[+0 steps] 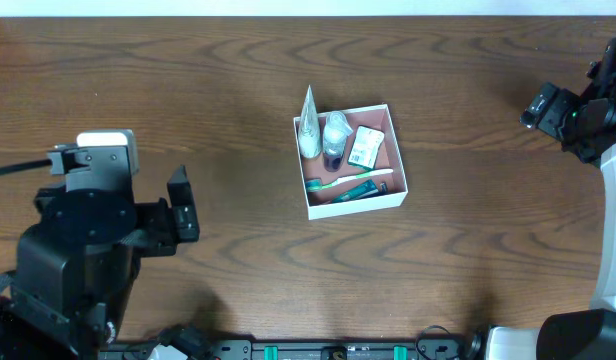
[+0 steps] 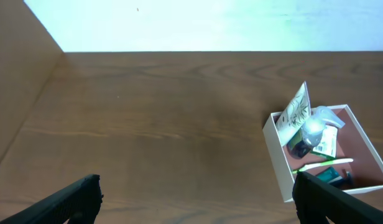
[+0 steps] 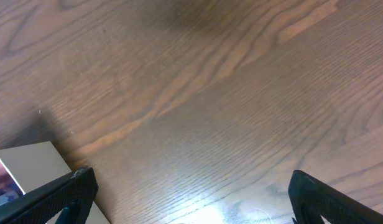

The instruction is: Pack container

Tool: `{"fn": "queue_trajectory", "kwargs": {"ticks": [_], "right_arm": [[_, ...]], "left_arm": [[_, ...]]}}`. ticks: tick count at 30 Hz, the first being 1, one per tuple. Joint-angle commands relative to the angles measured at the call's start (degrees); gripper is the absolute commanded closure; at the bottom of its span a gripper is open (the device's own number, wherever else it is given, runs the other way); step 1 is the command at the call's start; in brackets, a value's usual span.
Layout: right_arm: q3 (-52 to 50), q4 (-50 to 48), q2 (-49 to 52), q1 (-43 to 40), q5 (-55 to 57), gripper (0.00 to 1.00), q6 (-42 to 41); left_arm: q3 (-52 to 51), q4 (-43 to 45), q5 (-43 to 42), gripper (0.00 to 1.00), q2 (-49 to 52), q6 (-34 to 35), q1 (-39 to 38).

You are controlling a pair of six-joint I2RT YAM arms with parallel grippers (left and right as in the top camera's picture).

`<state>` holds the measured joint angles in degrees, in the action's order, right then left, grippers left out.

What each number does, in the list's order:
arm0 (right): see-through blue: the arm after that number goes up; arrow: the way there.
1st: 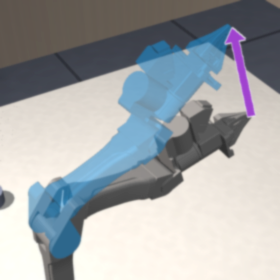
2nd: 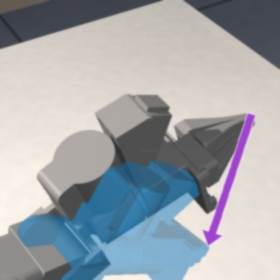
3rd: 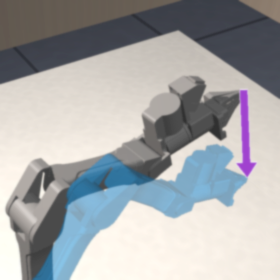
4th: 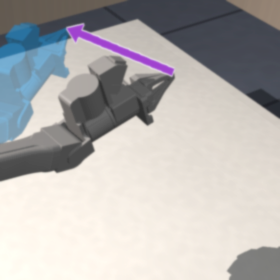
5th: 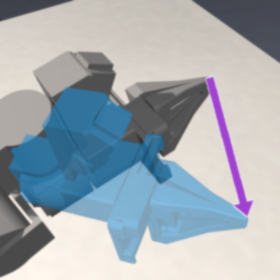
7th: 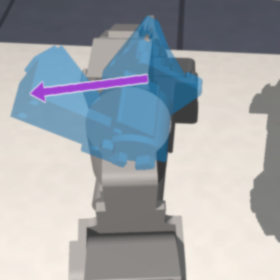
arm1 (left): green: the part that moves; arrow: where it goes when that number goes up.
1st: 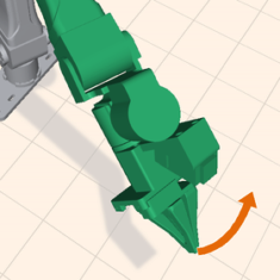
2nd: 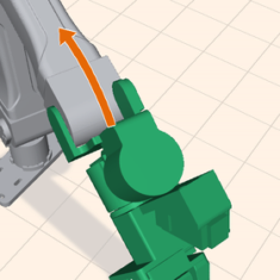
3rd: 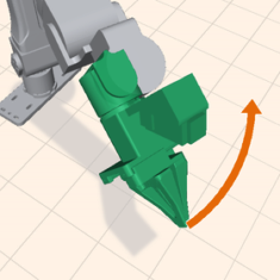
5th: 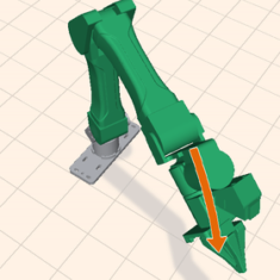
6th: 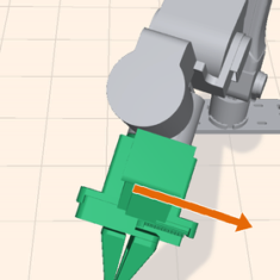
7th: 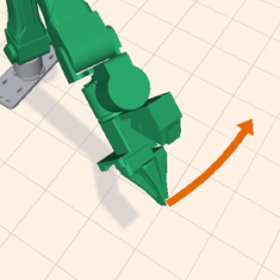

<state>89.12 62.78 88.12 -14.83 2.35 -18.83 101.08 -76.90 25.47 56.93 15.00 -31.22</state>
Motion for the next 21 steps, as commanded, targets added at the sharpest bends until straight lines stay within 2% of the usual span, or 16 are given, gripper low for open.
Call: {"fn": "queue_trajectory", "kwargs": {"ticks": [1, 10, 12, 18, 20, 21], "right_arm": [[0.1, 0.0, 0.2, -0.3, 0.2, 0.01, 0.6], [0.1, 0.0, 0.2, -0.3, 0.2, 0.01, 0.6], [0.1, 0.0, 0.2, -0.3, 0.2, 0.01, 0.6], [0.1, 0.0, 0.2, -0.3, 0.2, 0.01, 0.6], [0.1, 0.0, 0.2, -0.3, 0.2, 0.01, 0.6], [0.1, 0.0, 0.2, -0.3, 0.2, 0.01, 0.6]], "left_arm": [[0.3, 0.0, 0.6, 0.02, 0.8, 2.5, 0.2], [0.3, -0.3, 0.8, 0.02, 1.0, 2.2, 0.2], [0.3, -1.9, 2.3, 0.02, 1.0, -1.7, 0.2], [0.3, -7.2, 2.3, 0.02, 1.0, -2.2, 0.2], [0.3, -9.5, 2.0, 0.02, 0.9, -1.3, 0.2], [0.1, -11.1, 2.0, 0.02, 0.6, 1.9, 0.7]]}}
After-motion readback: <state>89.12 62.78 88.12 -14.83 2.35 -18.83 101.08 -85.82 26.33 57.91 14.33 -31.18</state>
